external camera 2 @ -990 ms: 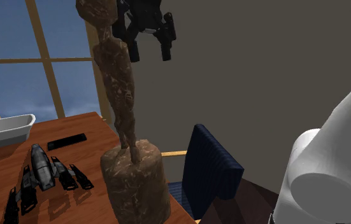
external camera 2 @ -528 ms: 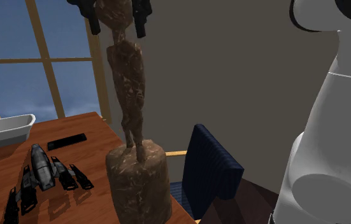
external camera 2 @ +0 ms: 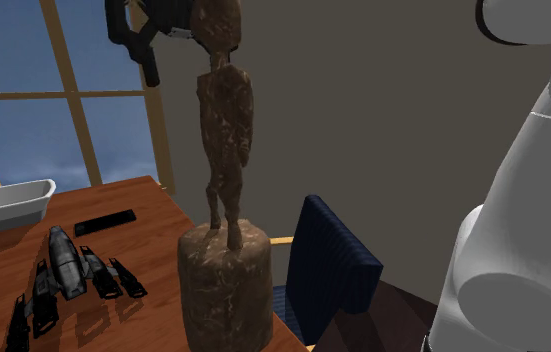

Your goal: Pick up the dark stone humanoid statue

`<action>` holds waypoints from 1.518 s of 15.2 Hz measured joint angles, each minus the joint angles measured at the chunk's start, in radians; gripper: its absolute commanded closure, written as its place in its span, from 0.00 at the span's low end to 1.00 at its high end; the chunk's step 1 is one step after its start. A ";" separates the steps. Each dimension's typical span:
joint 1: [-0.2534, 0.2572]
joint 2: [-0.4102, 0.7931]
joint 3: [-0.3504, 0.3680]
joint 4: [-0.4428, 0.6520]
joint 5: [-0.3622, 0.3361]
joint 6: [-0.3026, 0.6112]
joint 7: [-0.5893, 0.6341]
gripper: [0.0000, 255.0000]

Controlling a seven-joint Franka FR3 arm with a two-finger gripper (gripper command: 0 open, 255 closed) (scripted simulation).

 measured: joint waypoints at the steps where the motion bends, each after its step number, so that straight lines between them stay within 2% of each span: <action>1: 0.000 -0.002 -0.001 -0.005 0.000 0.003 -0.001 1.00; 11: 0.000 0.001 0.000 0.004 0.000 -0.002 -0.001 1.00; 19: 0.008 0.088 0.017 0.204 -0.020 -0.121 0.042 1.00; 23: 0.023 0.158 0.035 0.349 -0.039 -0.199 0.079 1.00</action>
